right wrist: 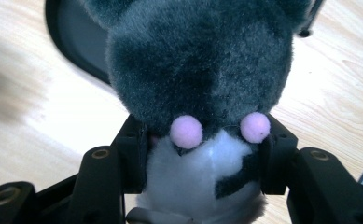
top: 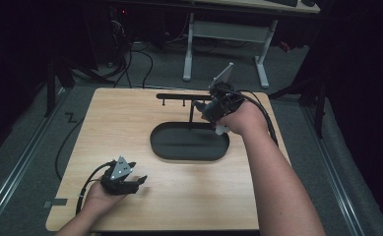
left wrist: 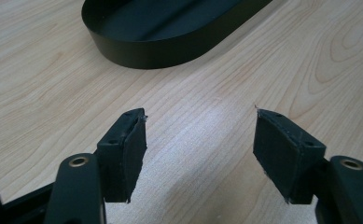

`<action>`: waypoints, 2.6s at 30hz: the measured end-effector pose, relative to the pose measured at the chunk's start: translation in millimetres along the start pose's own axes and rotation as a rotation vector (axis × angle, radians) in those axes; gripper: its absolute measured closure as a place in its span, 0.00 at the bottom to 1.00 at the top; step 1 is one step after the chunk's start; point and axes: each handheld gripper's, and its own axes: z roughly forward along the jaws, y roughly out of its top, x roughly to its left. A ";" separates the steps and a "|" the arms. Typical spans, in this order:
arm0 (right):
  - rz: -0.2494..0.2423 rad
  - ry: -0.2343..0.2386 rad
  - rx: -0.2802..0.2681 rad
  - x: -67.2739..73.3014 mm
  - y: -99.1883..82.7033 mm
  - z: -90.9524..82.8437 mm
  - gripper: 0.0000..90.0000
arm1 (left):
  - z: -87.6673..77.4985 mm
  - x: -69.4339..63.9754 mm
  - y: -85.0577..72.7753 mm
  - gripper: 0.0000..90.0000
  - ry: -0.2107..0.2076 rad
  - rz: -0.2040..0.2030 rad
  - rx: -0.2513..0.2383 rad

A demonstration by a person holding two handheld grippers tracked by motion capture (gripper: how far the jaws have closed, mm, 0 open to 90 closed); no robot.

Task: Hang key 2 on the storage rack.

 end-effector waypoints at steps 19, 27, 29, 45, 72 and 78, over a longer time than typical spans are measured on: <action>0.032 0.033 0.059 -6.1 -8.6 63.1 0.53 | 0.7 -0.6 1.0 0.39 0.001 0.012 0.000; 0.046 0.074 0.002 -10.7 -6.1 88.0 0.44 | 3.6 -2.5 1.0 0.39 -0.002 0.022 0.009; 0.052 0.076 -0.006 -11.7 -6.0 89.9 0.38 | 3.8 -2.9 1.2 0.39 -0.003 0.025 0.011; 0.090 0.087 -0.083 -14.8 -33.7 98.8 0.28 | 7.7 -6.3 4.4 0.39 -0.014 0.025 0.006; 0.093 0.065 -0.424 -2.5 -167.4 163.2 0.30 | 9.8 -10.7 2.5 0.39 -0.031 0.013 0.023; 0.119 0.030 -0.605 8.6 -215.8 166.8 0.27 | 11.4 -16.3 2.9 0.39 -0.047 0.012 0.021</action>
